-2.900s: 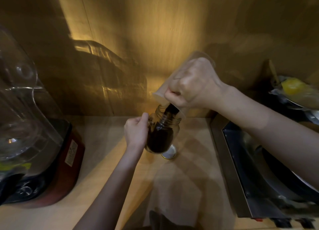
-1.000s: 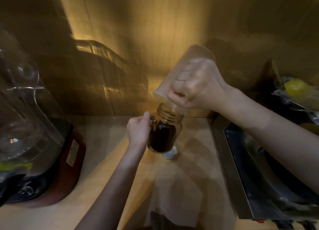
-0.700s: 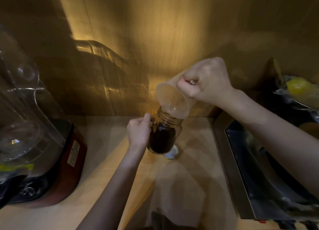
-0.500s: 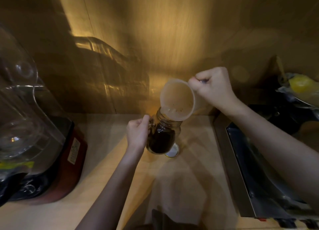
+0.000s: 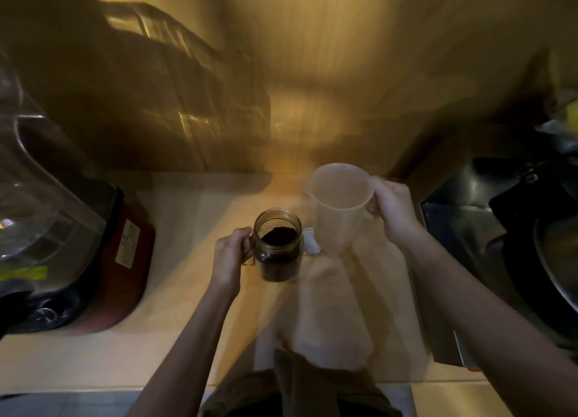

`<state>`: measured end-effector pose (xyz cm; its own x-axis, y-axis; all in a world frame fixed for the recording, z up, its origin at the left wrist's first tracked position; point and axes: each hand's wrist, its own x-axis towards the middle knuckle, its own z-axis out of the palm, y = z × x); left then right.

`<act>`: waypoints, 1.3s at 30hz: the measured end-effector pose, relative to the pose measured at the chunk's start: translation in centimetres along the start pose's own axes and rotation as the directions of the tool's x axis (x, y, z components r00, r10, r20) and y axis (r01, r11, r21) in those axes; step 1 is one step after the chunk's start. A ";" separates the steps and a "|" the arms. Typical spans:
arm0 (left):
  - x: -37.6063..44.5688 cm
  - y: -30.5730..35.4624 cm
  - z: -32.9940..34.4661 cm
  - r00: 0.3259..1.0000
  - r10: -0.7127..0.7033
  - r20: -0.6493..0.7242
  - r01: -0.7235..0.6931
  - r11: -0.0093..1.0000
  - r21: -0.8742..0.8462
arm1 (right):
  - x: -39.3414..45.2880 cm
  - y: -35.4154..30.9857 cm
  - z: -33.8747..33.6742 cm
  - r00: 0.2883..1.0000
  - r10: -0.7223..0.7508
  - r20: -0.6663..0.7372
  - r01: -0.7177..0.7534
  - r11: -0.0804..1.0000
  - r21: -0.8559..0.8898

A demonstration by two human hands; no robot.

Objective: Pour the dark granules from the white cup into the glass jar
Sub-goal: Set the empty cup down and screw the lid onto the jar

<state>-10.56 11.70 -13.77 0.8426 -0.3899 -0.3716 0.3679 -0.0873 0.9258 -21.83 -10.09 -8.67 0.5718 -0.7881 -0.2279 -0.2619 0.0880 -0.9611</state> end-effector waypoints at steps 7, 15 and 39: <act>0.8 -3.4 -0.4 0.991 -0.036 -0.131 0.050 0.993 0.105 | 2.7 3.6 3.3 0.990 0.112 -0.090 -0.105 0.991 0.081; 3.0 -7.0 -0.2 0.981 -0.151 -0.119 0.166 0.978 0.127 | 7.1 5.1 7.0 0.998 0.068 -0.008 -0.069 0.996 -0.059; 4.5 -9.1 0.5 0.974 -0.160 -0.162 0.189 0.965 0.180 | 7.7 10.0 6.7 0.931 0.210 -0.297 -0.210 0.977 0.031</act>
<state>-10.29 10.26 -23.86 0.8254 -0.2167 -0.5212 0.4434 -0.3225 0.8363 -14.79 -11.20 -21.13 0.2464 -0.8968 -0.3674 -0.3515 0.2705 -0.8962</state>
